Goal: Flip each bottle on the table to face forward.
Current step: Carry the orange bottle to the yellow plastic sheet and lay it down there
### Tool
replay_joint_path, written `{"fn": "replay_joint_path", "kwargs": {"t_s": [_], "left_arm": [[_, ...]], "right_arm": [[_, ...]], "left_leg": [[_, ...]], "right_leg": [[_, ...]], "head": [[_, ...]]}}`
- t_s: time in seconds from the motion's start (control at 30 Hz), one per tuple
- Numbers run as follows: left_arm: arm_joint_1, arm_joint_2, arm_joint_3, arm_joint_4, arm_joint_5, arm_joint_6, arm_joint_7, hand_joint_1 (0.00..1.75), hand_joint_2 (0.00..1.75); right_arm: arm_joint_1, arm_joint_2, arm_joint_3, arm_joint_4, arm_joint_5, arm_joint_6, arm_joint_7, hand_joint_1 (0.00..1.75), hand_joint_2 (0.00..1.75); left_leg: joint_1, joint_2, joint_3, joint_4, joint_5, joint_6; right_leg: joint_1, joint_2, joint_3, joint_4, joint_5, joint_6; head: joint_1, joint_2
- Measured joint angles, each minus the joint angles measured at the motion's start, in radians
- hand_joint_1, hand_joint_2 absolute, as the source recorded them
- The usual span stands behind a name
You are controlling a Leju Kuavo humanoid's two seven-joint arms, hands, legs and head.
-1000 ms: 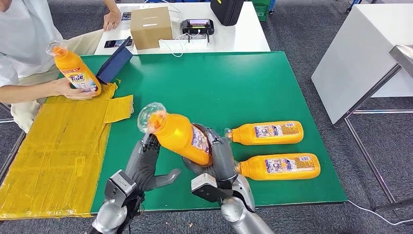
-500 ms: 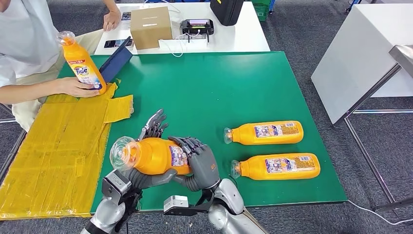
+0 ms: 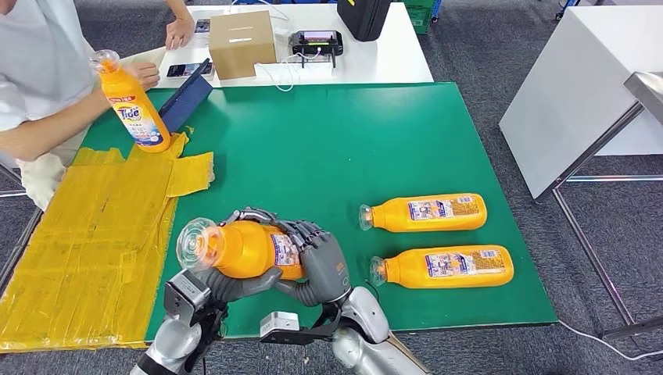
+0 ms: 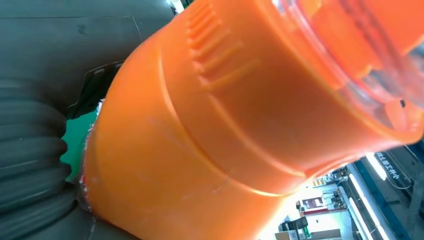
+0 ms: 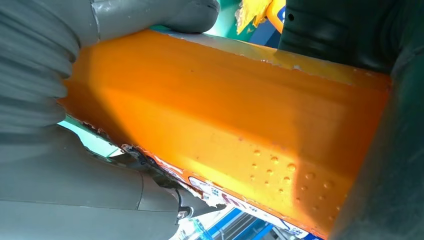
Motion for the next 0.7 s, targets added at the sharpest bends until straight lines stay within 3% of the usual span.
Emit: {"fn": "replay_joint_path", "kwargs": {"t_s": [0.07,0.2,0.23,0.5,0.7], "left_arm": [[0.000,0.000,0.000,0.000,0.009,0.007,-0.005,1.75,1.75],[0.000,0.000,0.002,0.000,0.026,0.021,-0.016,1.75,1.75],[0.000,-0.001,0.003,0.000,0.032,0.027,-0.020,1.75,1.75],[-0.025,-0.003,0.047,-0.009,-0.007,0.152,-0.031,1.75,1.75],[-0.053,-0.001,0.068,-0.008,-0.178,0.292,-0.005,1.75,1.75]], "right_arm": [[-0.001,0.000,0.002,0.003,-0.006,0.000,0.000,1.70,1.75],[-0.003,0.001,0.005,0.007,-0.018,-0.002,-0.003,0.08,1.75],[-0.003,0.001,0.006,0.007,-0.026,-0.005,-0.007,0.00,1.75],[0.036,-0.012,-0.015,-0.075,-0.132,-0.026,-0.044,0.00,1.75],[0.072,-0.025,-0.070,-0.208,-0.165,-0.029,-0.043,0.00,1.75]], "left_leg": [[0.000,0.000,0.000,0.000,0.000,0.000],[0.000,0.000,0.000,0.000,0.000,0.000],[0.000,0.000,0.000,0.000,0.000,0.000],[0.000,0.000,0.000,0.000,0.000,0.000],[0.000,0.000,0.000,0.000,0.000,0.000]], "right_leg": [[0.000,0.000,0.000,0.000,0.000,0.000],[0.000,0.000,0.000,0.000,0.000,0.000],[0.000,0.000,0.000,0.000,0.000,0.000],[0.000,0.000,0.000,0.000,0.000,0.000],[0.000,0.000,0.000,0.000,0.000,0.000]], "head": [[0.000,0.000],[0.000,0.000],[0.000,0.000],[0.000,0.000],[0.000,0.000]]}}
